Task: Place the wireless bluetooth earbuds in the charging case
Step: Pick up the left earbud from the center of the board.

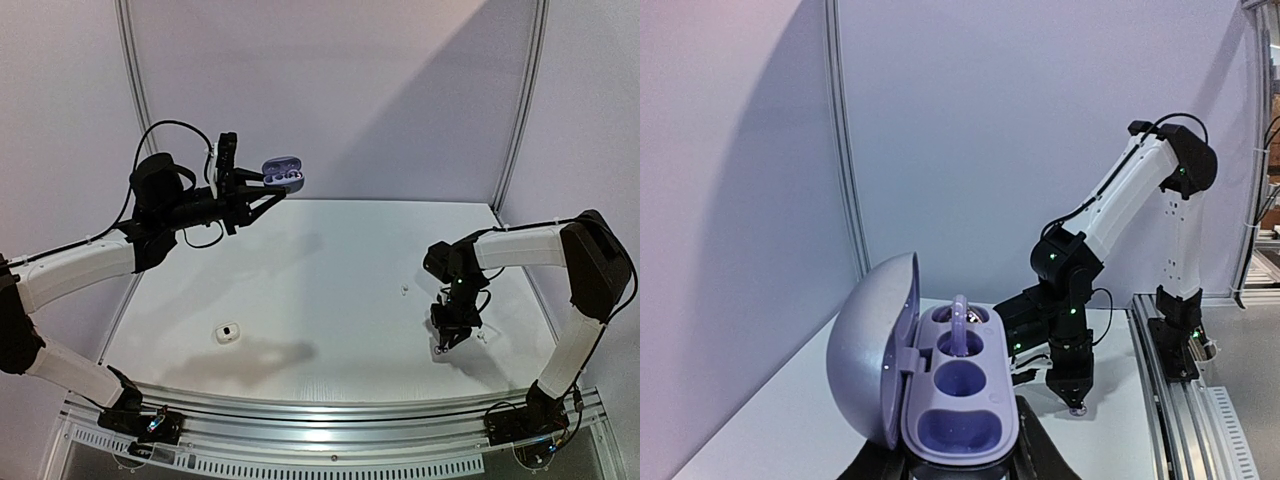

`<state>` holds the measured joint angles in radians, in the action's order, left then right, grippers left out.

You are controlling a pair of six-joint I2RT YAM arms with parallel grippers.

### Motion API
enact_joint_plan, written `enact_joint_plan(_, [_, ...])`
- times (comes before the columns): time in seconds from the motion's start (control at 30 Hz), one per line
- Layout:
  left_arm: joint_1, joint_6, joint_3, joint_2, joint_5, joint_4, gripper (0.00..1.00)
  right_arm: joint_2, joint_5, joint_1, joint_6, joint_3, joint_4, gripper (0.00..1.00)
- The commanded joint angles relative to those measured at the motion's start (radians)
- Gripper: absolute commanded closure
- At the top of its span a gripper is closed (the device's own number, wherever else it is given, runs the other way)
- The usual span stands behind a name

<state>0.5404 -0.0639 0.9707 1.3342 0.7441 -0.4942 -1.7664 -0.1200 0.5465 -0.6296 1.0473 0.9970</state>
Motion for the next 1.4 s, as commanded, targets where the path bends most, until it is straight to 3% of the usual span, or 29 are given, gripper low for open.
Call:
enact_joint_plan(0.0, [-0.011,0.006,0.006,-0.003,-0.009,0.008,1.00,0.002,-0.049,-0.005,-0.007,-0.016,-0.015,0.82])
enact_joint_plan(0.47, [-0.020,0.008,0.000,-0.003,-0.013,0.007,1.00,0.021,-0.042,-0.004,-0.011,0.049,0.070,0.82])
enact_joint_plan(1.37, [-0.026,0.015,-0.001,-0.003,-0.015,0.000,1.00,-0.020,-0.105,0.003,-0.049,-0.026,-0.048,0.85])
